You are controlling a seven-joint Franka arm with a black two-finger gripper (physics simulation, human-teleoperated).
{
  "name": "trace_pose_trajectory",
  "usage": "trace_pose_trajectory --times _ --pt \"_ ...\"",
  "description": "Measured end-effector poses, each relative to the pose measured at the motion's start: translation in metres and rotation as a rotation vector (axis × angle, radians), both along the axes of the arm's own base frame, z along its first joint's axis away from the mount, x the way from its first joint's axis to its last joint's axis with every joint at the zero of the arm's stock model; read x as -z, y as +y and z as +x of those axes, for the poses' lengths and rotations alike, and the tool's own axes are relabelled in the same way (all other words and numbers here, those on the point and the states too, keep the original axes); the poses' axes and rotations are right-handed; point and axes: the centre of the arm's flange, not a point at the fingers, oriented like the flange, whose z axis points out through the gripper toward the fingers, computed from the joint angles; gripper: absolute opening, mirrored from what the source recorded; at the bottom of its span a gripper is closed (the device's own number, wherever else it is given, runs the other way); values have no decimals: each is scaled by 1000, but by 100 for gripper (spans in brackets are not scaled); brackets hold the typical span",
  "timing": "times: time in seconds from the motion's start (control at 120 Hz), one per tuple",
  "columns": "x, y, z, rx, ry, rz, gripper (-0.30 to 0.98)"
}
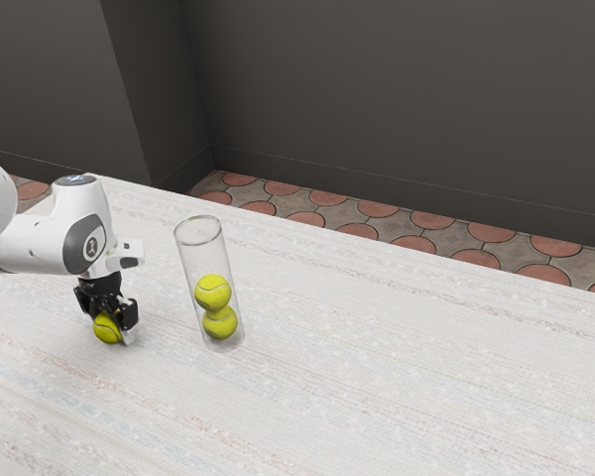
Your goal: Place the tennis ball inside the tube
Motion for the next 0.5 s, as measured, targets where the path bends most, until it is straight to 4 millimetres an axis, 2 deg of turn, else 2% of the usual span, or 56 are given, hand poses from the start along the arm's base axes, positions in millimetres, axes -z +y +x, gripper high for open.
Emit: trace_pose_trajectory --times 0.242,0.5 --pt "-15 0 2 -18 -15 24 14" --pt "-14 -2 2 -49 -7 22 26"
